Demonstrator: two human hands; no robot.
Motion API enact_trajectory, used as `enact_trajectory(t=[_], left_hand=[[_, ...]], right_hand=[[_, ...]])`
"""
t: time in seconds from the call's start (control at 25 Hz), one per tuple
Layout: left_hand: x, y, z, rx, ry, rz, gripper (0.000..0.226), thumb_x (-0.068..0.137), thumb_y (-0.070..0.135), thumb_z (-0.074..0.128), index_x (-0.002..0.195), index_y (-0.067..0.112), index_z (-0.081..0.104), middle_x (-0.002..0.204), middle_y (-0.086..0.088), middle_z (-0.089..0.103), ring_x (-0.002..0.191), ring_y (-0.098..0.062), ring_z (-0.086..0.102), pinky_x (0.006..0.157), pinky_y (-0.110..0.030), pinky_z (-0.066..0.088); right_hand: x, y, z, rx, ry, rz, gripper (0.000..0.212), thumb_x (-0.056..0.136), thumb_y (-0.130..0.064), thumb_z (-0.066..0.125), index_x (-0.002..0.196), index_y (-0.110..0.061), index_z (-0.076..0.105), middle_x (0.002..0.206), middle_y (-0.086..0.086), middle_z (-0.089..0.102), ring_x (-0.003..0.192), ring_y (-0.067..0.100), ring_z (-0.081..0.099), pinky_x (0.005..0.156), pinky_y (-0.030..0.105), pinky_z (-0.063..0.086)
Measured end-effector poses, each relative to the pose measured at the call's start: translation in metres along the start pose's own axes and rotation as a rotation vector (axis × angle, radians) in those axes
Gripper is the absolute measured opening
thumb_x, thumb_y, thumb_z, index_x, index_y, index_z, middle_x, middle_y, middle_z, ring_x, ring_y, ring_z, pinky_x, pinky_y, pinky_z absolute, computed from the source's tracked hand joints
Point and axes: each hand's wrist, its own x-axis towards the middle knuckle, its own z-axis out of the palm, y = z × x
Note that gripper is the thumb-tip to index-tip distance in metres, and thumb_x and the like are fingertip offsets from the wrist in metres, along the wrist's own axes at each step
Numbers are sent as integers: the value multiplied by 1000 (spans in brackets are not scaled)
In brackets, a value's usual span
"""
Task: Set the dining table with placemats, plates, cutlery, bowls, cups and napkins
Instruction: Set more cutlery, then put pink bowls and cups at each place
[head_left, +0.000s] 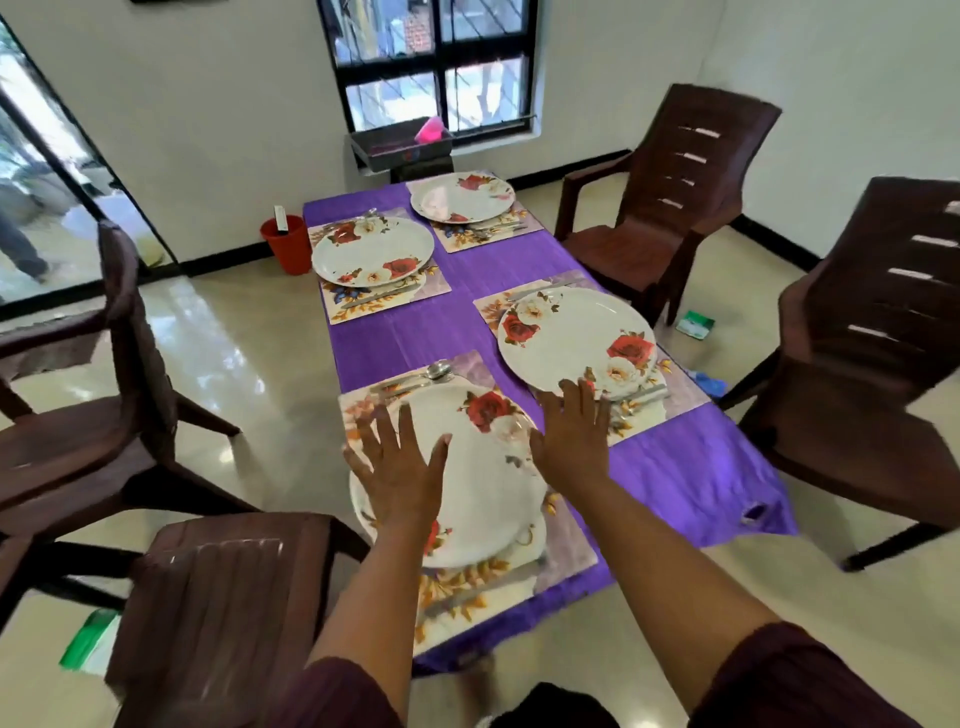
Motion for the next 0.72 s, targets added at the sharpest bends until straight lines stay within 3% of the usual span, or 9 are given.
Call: enact_trajectory(t=[0.08,0.16,0.24,0.36,0.52,0.72], left_hand=[[-40,21,1,-8,-16,83,75,95,66,26,155,25,12,163,-4,-5,148,-24,-17,111,-46,-23],[-70,40,1,17,4,207,74,94,66,22,153,21,27,162,-8,10,149,-26,-6,113,-48,-17],[-92,68,-1,64,24,325,77,94,66,13,148,17,38,159,-11,25,149,-26,1,116,-51,-9],[-109,124,-4,29,58,361,83,94,68,4,147,16,40,157,-13,29,148,-28,7,116,-51,-3],[-123,202,16,-20,69,402,84,93,69,4,149,15,35,158,-13,27,146,-31,19,113,-56,7],[-116,359,48,-33,111,442,80,89,65,26,149,13,32,157,-14,27,146,-30,15,113,-58,10]], right_hand=[[-40,30,-20,-57,-4,15,63,73,-32,77,130,-11,57,139,21,48,135,43,39,108,60,29],[-73,61,-33,-91,-71,20,63,90,-36,60,146,-14,38,156,19,23,147,38,12,117,56,5],[-96,97,-50,-90,-40,45,63,96,-38,51,150,-17,29,160,17,12,149,36,0,117,54,-5],[-108,153,-78,-99,23,86,63,95,-39,52,150,-16,32,160,19,13,149,37,2,117,56,0],[-107,225,-95,-28,-12,129,68,95,-43,49,153,-23,21,162,13,4,150,31,-4,118,51,0],[-57,336,-140,19,19,76,66,93,-43,52,149,-25,23,161,10,8,150,29,-3,119,50,1]])
